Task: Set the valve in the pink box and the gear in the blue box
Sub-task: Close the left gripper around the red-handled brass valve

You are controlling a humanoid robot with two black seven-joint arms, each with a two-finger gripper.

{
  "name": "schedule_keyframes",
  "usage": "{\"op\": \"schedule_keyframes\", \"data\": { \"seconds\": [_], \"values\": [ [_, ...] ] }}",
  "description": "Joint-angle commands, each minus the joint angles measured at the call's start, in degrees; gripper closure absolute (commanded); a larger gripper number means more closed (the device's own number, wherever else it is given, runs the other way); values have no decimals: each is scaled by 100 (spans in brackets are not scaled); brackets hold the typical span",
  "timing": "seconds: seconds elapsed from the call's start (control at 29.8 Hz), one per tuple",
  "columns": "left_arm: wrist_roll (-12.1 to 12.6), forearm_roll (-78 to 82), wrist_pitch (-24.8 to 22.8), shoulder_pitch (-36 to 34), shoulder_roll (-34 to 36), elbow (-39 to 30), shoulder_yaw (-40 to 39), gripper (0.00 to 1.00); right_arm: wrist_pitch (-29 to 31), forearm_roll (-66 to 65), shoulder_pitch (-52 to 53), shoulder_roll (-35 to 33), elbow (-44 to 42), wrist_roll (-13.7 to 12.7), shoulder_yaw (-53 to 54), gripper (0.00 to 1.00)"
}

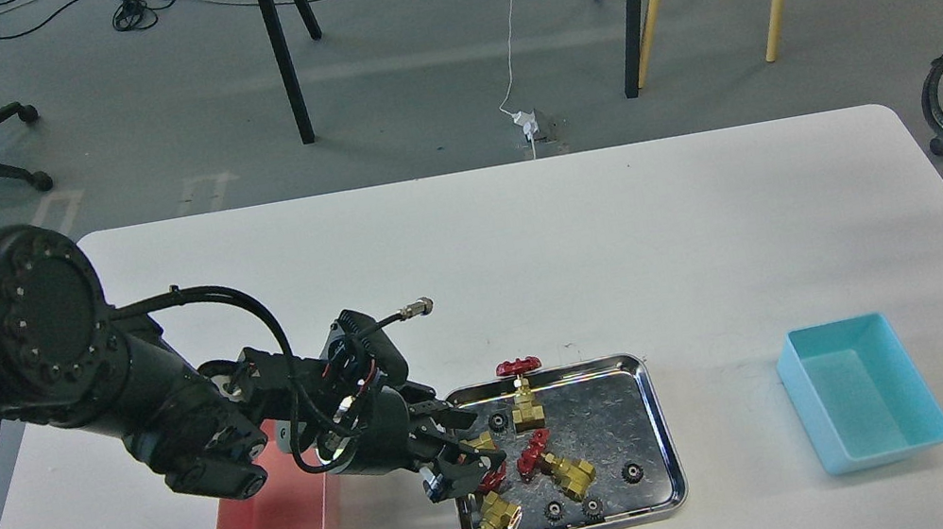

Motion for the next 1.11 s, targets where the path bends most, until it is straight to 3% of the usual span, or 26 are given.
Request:
{"op": "schedule_keyframes", "data": {
  "seconds": [0.0, 0.23, 0.74, 1.07],
  "values": [
    [0, 4, 0, 1, 0, 2, 9, 46, 0, 3, 0, -4, -1, 0, 0, 0],
    [0, 13, 0, 19, 0, 2, 18, 52, 0, 3, -8, -30, -1, 0, 0, 0],
    [0, 31, 0, 80, 0, 11, 115, 85, 0, 3, -26, -21, 8, 0, 0, 0],
    [0, 48, 0, -253, 87, -86, 97, 86, 0, 3, -26, -30, 8, 9, 8, 0]
  ]
}}
